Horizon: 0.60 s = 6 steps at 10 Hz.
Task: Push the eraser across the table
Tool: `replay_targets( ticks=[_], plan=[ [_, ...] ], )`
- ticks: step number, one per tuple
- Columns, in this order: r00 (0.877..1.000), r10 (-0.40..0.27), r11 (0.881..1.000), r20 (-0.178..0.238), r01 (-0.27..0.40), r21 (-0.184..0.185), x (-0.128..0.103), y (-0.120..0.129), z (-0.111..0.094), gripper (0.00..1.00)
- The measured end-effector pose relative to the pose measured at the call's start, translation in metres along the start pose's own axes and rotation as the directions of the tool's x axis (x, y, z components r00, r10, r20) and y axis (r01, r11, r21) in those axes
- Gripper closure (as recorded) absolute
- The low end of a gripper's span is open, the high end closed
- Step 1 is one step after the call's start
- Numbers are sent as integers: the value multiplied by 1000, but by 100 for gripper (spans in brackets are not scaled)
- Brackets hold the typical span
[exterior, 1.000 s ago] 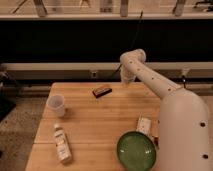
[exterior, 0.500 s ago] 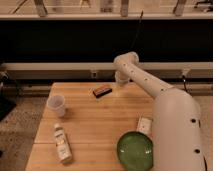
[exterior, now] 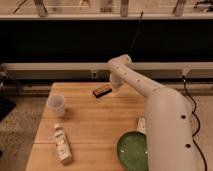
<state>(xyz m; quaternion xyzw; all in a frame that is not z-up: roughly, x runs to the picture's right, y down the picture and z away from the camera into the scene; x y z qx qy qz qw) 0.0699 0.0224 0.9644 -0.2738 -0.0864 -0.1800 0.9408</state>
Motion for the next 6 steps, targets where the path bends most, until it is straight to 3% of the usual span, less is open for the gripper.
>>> replay_targets(
  ticks=[2,6],
  plan=[
    [1000,-22,1000,-5,22,-9,-4,1,2,96],
    [994,-107,994,3,107,-12,-57,-22,8,96]
  ],
)
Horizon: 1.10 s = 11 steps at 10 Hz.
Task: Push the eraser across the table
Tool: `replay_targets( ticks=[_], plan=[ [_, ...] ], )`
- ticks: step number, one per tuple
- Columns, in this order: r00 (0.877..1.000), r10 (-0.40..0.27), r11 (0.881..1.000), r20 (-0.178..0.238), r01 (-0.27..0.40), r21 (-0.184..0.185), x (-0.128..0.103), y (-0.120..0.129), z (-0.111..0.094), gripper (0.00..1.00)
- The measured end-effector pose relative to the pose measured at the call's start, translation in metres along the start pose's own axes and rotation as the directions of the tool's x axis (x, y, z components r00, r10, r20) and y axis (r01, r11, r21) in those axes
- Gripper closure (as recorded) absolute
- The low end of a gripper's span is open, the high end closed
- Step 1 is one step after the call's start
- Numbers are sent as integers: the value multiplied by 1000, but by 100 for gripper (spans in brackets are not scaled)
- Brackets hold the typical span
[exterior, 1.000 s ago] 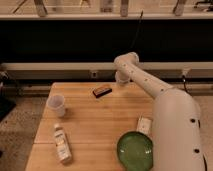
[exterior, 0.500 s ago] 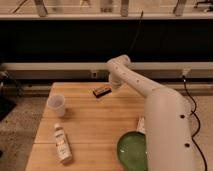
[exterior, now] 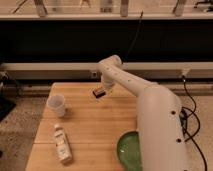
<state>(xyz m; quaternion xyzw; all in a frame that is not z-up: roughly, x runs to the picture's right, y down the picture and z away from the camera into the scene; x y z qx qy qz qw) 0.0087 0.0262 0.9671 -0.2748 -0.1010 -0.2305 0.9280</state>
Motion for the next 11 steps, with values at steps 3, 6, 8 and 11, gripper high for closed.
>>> replay_targets(
  ticks=[3,6,8,11],
  plan=[
    [999,-38,999,-8,38,-12,-8,-3,3,96],
    [998,-65,998,-3,65,-12,-33,-10,5,96],
    [996,-86,996,-6,86,-17,-31,-3,6,96],
    [995,-102,995,-4,102,-17,-37,-8,7,96]
  ],
)
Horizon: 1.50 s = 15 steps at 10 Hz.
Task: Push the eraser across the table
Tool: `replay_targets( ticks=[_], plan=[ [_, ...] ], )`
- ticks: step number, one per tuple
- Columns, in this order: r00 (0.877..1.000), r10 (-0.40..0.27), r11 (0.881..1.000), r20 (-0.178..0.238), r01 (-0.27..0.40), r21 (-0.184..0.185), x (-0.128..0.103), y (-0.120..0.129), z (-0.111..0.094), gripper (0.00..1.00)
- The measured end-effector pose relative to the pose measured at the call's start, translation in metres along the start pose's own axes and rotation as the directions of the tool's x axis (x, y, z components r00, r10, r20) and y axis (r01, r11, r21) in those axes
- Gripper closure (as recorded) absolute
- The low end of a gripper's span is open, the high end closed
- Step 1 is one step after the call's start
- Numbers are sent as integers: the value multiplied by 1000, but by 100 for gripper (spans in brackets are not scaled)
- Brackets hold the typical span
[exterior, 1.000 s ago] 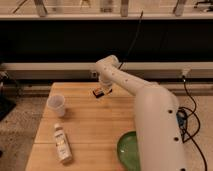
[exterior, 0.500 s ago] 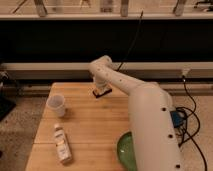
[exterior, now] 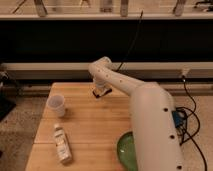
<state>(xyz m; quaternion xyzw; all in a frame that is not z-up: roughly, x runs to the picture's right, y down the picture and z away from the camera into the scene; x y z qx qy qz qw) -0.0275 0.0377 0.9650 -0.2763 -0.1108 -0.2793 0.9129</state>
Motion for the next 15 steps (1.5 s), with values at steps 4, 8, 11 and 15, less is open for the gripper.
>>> replay_targets(
  ticks=[4,8,11,15],
  plan=[
    [999,-34,999,1,34,-11,-4,10,2,96],
    [999,-42,999,4,43,-14,-6,10,4,96],
    [999,-47,999,6,47,-17,-4,12,5,96],
    [998,-55,998,8,55,-21,-2,15,7,96]
  ],
)
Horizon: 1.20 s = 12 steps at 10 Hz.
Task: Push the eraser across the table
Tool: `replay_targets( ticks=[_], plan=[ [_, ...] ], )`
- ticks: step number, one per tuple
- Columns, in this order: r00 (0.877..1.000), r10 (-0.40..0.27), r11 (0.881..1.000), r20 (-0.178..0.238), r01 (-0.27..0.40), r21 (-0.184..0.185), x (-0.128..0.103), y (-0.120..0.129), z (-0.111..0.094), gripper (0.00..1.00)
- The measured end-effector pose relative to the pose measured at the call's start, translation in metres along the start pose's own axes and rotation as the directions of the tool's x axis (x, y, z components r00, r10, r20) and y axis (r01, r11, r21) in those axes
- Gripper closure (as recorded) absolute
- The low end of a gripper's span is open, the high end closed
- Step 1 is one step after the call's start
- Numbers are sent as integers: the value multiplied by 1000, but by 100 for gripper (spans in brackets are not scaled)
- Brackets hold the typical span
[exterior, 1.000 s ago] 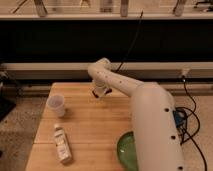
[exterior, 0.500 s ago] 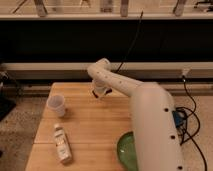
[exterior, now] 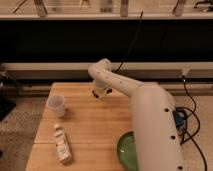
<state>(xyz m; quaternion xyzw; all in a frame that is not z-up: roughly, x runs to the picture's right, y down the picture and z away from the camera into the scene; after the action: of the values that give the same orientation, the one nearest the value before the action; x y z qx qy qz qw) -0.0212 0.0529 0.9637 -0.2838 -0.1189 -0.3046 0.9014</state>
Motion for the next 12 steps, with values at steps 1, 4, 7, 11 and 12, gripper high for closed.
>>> replay_targets(
  ticks=[1,4,7,11,12],
  plan=[
    [1000,-2,1000,0,2,-1,1,1,1,96],
    [1000,-3,1000,1,3,-1,3,2,1,96],
    [1000,18,1000,-7,-18,9,25,7,-3,96],
    [999,45,999,-1,-45,26,49,7,-3,96],
    [999,49,999,0,-49,25,54,8,-2,96]
  ],
)
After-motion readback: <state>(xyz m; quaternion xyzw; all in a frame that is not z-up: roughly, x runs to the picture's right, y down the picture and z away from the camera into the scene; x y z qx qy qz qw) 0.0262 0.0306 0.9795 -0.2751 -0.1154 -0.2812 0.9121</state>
